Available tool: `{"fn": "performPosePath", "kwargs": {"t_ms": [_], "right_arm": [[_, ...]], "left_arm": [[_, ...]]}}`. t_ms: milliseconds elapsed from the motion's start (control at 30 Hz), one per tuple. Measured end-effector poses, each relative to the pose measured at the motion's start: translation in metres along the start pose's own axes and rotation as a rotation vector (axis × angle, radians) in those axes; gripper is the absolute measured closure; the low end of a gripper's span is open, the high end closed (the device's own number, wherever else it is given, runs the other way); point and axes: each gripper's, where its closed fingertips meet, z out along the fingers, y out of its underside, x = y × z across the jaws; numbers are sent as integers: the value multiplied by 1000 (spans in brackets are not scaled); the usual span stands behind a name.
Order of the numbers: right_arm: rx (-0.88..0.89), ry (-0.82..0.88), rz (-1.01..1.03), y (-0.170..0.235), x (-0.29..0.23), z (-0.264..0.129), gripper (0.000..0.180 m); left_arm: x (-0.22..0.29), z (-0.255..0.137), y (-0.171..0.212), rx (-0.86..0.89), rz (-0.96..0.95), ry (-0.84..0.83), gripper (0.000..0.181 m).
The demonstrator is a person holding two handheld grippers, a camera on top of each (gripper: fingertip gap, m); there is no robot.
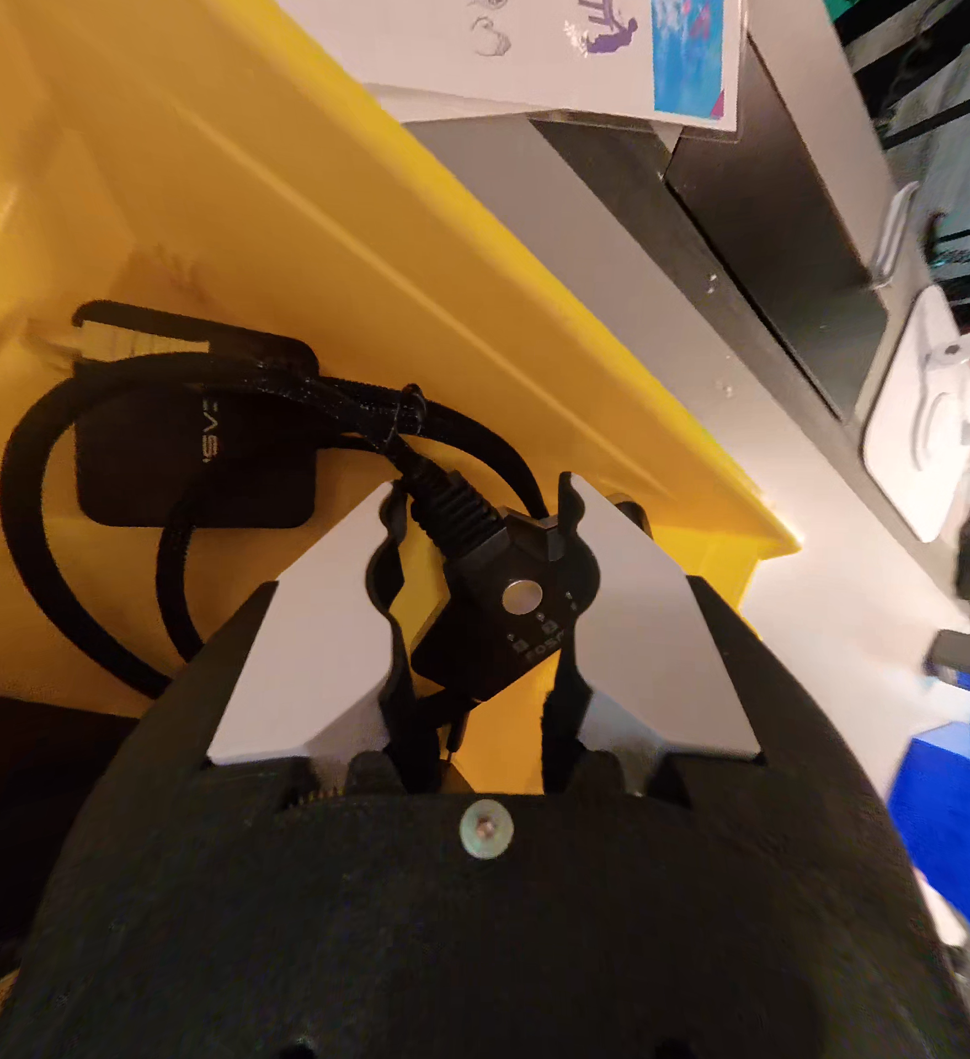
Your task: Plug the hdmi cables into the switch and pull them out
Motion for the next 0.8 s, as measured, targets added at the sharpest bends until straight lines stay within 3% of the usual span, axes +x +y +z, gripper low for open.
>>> {"fn": "performPosePath", "kwargs": {"t_ms": [167,333,433,567,700,800], "right_arm": [[-1,7,-4,1,3,-2,152],[3,20,-1,1,6,-2,152],[8,28,6,0,9,-3,152],[33,40,32,-3,16,-5,152],[61,44,53,-6,21,-8,152],[86,35,50,-9,21,-10,152]], "left_arm": [[0,-11,-10,75,-23,69,155],[12,-47,-19,235,64,130,156],[28,-87,-29,379,185,100,157],[84,-165,-36,632,458,80,157],[167,-219,4,702,775,127,157],[220,-207,66,549,997,222,157]]}}
